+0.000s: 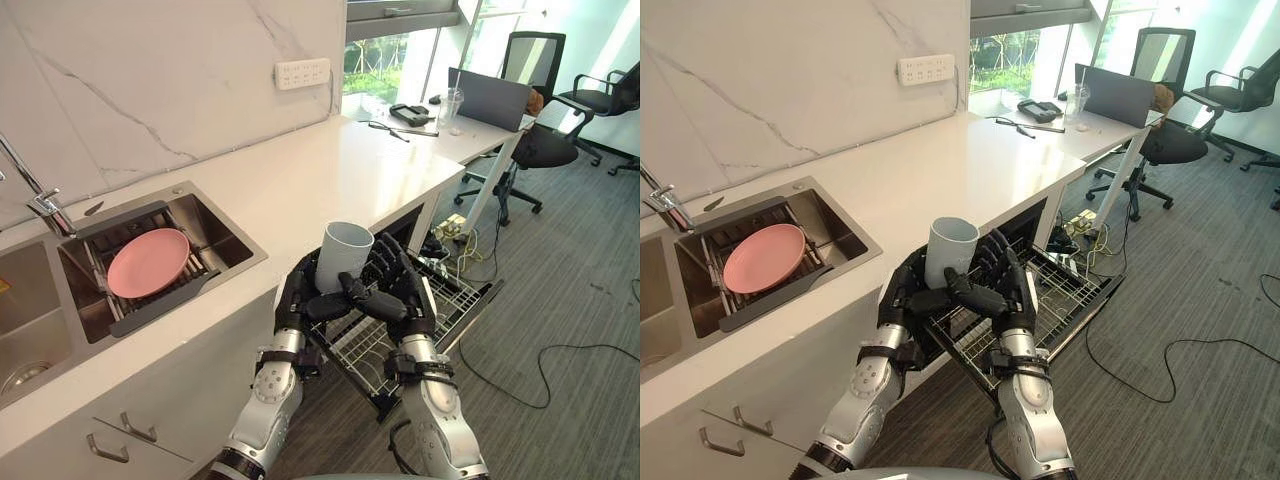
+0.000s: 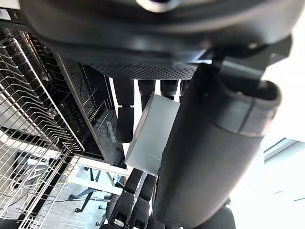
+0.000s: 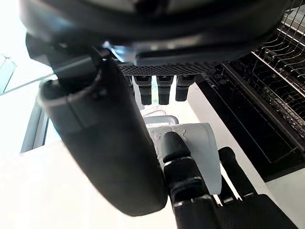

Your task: Walk over to the sink, pick up the cup, carry it to the dishwasher, place the cup inside the dishwasher, then close the dishwasher door

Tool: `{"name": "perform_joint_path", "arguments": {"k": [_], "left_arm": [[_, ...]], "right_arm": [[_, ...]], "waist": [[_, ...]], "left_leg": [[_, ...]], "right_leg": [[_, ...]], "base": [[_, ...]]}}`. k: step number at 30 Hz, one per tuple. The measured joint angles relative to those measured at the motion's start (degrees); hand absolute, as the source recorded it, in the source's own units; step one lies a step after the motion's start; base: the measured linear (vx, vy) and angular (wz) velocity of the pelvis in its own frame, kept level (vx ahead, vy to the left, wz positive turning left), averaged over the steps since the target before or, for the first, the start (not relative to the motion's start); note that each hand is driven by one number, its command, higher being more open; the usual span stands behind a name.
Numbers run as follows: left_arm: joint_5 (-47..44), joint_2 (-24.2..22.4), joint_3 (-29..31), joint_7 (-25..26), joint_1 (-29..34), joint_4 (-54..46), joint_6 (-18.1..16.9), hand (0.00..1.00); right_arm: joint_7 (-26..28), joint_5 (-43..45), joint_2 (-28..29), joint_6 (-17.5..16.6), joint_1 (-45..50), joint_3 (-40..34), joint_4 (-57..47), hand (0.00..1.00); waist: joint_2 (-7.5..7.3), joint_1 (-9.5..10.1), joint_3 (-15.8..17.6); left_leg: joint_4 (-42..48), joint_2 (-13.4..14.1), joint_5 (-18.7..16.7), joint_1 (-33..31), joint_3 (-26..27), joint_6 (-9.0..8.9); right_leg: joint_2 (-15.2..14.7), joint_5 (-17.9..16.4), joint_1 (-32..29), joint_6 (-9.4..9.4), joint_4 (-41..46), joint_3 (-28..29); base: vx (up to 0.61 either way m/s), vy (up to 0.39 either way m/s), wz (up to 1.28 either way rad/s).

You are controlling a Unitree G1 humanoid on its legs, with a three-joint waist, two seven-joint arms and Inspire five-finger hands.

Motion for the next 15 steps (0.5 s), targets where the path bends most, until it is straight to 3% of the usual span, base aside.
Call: {"name": "perform_joint_path", "arguments": {"k": [15], "left_arm": [[1.9, 1.4, -1.5, -0.6, -1.9, 0.0, 0.1, 0.3]], "right_arm": [[-0.5, -1.1, -1.8, 0.3, -4.0, 0.6, 0.1, 0.9]], "waist": [[-0.07, 0.13, 0.0]], "left_leg": [[0.0, 0.1, 0.0, 0.0, -0.1, -0.01]], "right_leg": [[0.1, 0.0, 0.1, -0.06, 0.0, -0.1]], "base": [[0.0, 0.0, 0.0]]}}
